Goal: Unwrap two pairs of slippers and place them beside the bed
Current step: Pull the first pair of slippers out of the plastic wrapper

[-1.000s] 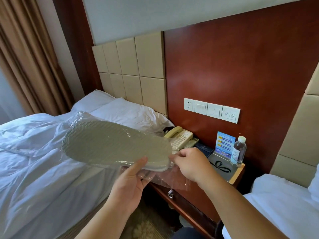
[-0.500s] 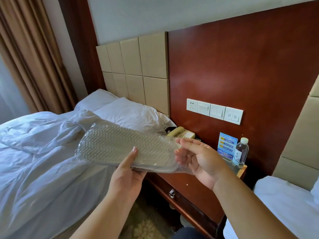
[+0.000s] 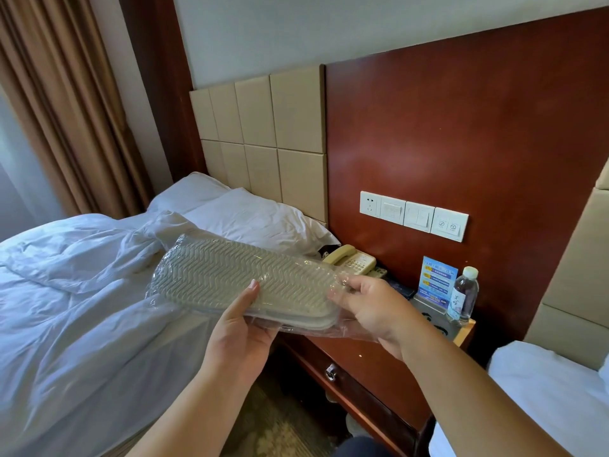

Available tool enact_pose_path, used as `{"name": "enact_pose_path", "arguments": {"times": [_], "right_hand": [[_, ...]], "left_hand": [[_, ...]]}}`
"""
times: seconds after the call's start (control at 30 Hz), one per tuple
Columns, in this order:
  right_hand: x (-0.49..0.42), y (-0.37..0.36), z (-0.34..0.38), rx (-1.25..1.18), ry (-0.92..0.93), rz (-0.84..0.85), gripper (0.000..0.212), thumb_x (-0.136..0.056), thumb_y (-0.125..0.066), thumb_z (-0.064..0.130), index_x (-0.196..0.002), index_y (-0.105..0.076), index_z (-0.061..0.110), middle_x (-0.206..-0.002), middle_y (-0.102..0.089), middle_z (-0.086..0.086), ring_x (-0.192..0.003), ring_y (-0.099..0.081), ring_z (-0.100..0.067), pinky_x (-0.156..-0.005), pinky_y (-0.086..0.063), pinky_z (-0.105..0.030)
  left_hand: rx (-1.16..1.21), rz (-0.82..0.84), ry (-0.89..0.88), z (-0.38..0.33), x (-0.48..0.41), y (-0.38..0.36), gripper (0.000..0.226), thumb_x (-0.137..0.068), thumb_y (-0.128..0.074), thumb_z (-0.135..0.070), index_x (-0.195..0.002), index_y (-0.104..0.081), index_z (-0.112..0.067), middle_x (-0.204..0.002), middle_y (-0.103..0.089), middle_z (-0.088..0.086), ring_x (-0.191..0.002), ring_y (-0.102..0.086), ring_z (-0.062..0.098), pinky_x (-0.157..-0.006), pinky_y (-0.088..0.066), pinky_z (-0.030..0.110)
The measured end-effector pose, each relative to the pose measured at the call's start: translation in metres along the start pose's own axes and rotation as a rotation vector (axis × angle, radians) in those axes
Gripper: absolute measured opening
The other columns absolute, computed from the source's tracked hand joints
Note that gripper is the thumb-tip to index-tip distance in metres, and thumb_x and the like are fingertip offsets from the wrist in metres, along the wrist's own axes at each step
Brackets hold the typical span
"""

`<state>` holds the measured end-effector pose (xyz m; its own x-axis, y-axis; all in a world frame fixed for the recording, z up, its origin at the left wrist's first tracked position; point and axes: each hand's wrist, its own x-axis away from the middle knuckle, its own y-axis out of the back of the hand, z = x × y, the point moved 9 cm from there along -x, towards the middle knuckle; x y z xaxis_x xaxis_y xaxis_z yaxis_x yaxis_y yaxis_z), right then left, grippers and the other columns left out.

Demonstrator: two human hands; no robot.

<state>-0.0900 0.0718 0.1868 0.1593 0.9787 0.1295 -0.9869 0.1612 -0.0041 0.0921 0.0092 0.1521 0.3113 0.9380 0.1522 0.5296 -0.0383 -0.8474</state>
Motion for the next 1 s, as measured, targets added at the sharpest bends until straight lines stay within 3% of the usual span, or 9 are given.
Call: {"name": "enact_pose_path", "arguments": {"times": [0.1,0.2,0.37,0.53,0.67,0.73,0.8,0.93,1.0], "right_hand": [[-0.004,-0.009,0.001,-0.185,-0.060,0.114,0.047,-0.079,-0.079,0.027,-0.122,-0.064,0.016,-0.107,-0.074,-0.011,-0.101,-0.071,-0.032,-0.081,-0.058,-0.047],[-0.004,-0.022,0.003,-0.232,-0.046,0.241,0.050,-0.076,-0.083,0.025,-0.123,-0.066,0.022,-0.118,-0.071,-0.011,-0.113,-0.065,-0.032,-0.100,-0.047,-0.057],[-0.009,-0.014,0.002,-0.179,-0.009,0.166,0.056,-0.072,-0.083,0.011,-0.123,-0.066,0.026,-0.116,-0.072,-0.007,-0.108,-0.068,-0.028,-0.097,-0.050,-0.054],[-0.008,0.005,-0.005,-0.096,-0.040,0.165,0.058,-0.067,-0.084,0.006,-0.116,-0.069,0.032,-0.109,-0.074,-0.002,-0.102,-0.070,-0.027,-0.087,-0.056,-0.052],[-0.008,-0.003,-0.002,0.149,-0.012,0.178,0.056,-0.065,-0.088,0.023,-0.116,-0.066,0.033,-0.102,-0.076,0.004,-0.094,-0.072,-0.017,-0.089,-0.057,-0.042],[-0.006,-0.009,-0.001,0.273,0.007,0.197,0.068,-0.061,-0.091,0.042,-0.122,-0.062,0.033,-0.103,-0.076,0.008,-0.093,-0.072,-0.009,-0.083,-0.057,-0.030],[-0.004,-0.013,-0.002,0.326,0.011,0.219,0.076,-0.058,-0.092,0.049,-0.125,-0.059,0.032,-0.105,-0.075,0.010,-0.094,-0.071,-0.006,-0.080,-0.056,-0.025],[-0.005,-0.006,-0.008,0.197,-0.020,0.236,0.068,-0.062,-0.093,0.021,-0.122,-0.061,0.018,-0.108,-0.075,-0.005,-0.099,-0.072,-0.023,-0.090,-0.056,-0.044],[-0.004,-0.004,-0.011,0.170,-0.012,0.238,0.064,-0.062,-0.092,0.016,-0.119,-0.063,0.015,-0.106,-0.075,-0.007,-0.097,-0.072,-0.025,-0.089,-0.057,-0.044]], "left_hand": [[-0.073,0.031,0.015,0.001,0.004,-0.005,0.043,-0.079,-0.074,-0.006,-0.120,-0.062,-0.004,-0.120,-0.070,0.016,-0.109,-0.068,0.031,-0.103,-0.046,0.053],[-0.129,0.022,0.018,0.004,0.008,-0.006,0.050,-0.077,-0.076,-0.008,-0.124,-0.061,-0.003,-0.119,-0.070,0.016,-0.108,-0.069,0.031,-0.097,-0.051,0.053],[-0.120,-0.009,-0.016,-0.006,0.008,-0.003,0.053,-0.078,-0.074,-0.007,-0.129,-0.058,-0.003,-0.121,-0.069,0.017,-0.108,-0.069,0.033,-0.101,-0.048,0.055],[-0.082,-0.062,-0.070,-0.031,0.004,0.003,0.045,-0.070,-0.075,-0.006,-0.113,-0.064,-0.006,-0.109,-0.074,0.014,-0.094,-0.074,0.027,-0.072,-0.062,0.043],[-0.161,-0.055,-0.033,-0.027,0.004,0.004,0.046,-0.067,-0.078,-0.008,-0.111,-0.065,-0.006,-0.108,-0.075,0.013,-0.093,-0.074,0.026,-0.067,-0.062,0.038],[-0.202,-0.059,0.001,-0.024,0.004,0.005,0.049,-0.068,-0.077,-0.008,-0.115,-0.064,-0.006,-0.108,-0.075,0.012,-0.094,-0.074,0.025,-0.073,-0.062,0.038],[-0.230,-0.069,0.020,-0.024,0.004,0.005,0.049,-0.070,-0.076,-0.007,-0.118,-0.063,-0.006,-0.110,-0.074,0.013,-0.096,-0.073,0.026,-0.070,-0.062,0.038],[-0.127,-0.094,0.010,-0.036,0.004,0.007,0.044,-0.081,-0.072,-0.007,-0.124,-0.062,-0.006,-0.114,-0.073,0.014,-0.090,-0.074,0.025,-0.060,-0.061,0.035],[-0.108,-0.066,-0.033,-0.045,0.004,0.007,0.055,-0.084,-0.072,-0.012,-0.136,-0.055,-0.007,-0.128,-0.066,0.013,-0.096,-0.069,0.022,-0.072,-0.058,0.032]]}}
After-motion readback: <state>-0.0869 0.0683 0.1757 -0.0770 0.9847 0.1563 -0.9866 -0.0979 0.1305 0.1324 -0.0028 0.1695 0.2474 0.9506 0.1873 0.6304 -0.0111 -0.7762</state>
